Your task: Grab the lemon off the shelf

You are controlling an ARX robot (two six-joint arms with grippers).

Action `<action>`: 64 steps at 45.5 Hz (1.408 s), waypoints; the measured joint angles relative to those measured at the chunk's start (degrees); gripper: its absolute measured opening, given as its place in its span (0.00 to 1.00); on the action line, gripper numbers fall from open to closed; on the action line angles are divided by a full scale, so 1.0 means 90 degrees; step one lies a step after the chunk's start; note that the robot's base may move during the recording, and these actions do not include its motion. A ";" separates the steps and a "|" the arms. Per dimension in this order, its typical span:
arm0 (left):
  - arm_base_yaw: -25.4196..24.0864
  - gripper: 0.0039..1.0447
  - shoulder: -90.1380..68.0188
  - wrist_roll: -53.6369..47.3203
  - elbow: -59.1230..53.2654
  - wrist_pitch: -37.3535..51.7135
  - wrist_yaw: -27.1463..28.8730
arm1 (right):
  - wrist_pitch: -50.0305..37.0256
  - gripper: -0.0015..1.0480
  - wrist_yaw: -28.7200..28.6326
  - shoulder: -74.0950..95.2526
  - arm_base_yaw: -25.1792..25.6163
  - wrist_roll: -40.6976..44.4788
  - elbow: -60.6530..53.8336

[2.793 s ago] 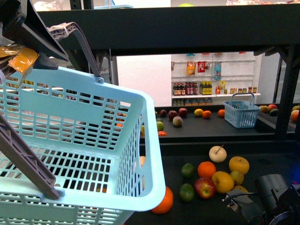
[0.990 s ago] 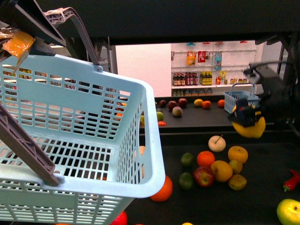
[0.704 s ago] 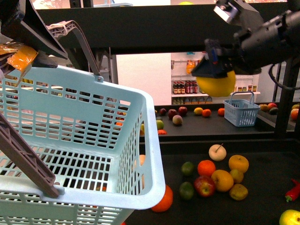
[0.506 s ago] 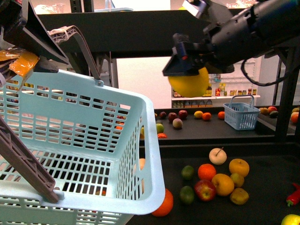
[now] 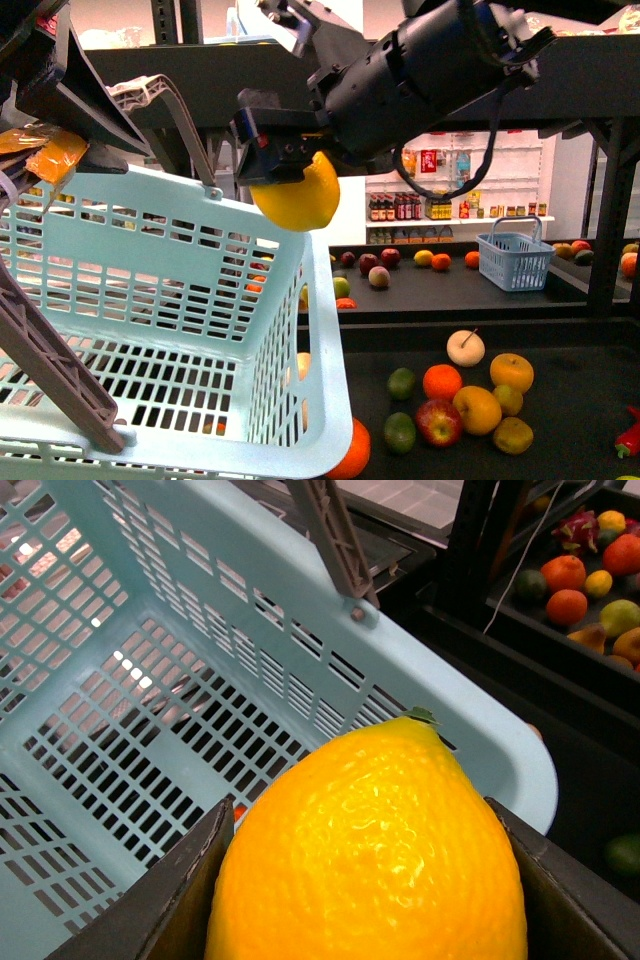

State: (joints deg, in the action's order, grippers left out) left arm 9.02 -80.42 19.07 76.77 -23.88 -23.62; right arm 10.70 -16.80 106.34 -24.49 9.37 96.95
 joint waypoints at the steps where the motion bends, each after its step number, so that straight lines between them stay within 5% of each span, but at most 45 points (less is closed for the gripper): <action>1: 0.0000 0.18 0.0000 0.0000 0.0000 0.0000 0.0000 | 0.0019 0.64 0.0041 0.0070 -0.0051 -0.0024 0.0046; 8: -0.0002 0.18 0.0000 0.0000 0.0000 0.0000 0.0000 | 0.0041 0.64 0.0083 0.0243 -0.0255 -0.0107 0.0092; 9: 0.0000 0.18 0.0000 0.0002 0.0000 0.0000 -0.0012 | 0.0022 0.92 0.0078 0.0284 -0.0362 -0.0216 0.0092; 20: -0.0002 0.18 -0.0019 -0.0017 -0.0022 0.0010 0.0010 | -0.0430 0.93 0.0051 -0.0202 0.0299 -0.0544 -0.0170; 44: 0.0000 0.18 -0.0019 -0.0017 -0.0022 0.0010 -0.0017 | -0.2297 0.93 -0.0561 -0.0903 0.3497 -0.0500 -0.2484; 53: -0.0002 0.18 -0.0019 -0.0019 -0.0022 0.0010 0.0024 | -0.2793 0.93 -0.0627 -0.0041 0.3626 -0.0192 -0.2970; 64: -0.0002 0.18 -0.0019 -0.0019 -0.0022 0.0010 0.0002 | -0.3172 0.93 -0.0675 0.1319 0.3070 0.0083 -0.3332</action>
State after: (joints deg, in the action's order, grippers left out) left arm 8.99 -80.60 18.90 76.58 -23.79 -23.59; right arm -17.85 -22.87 118.21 3.14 10.11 66.96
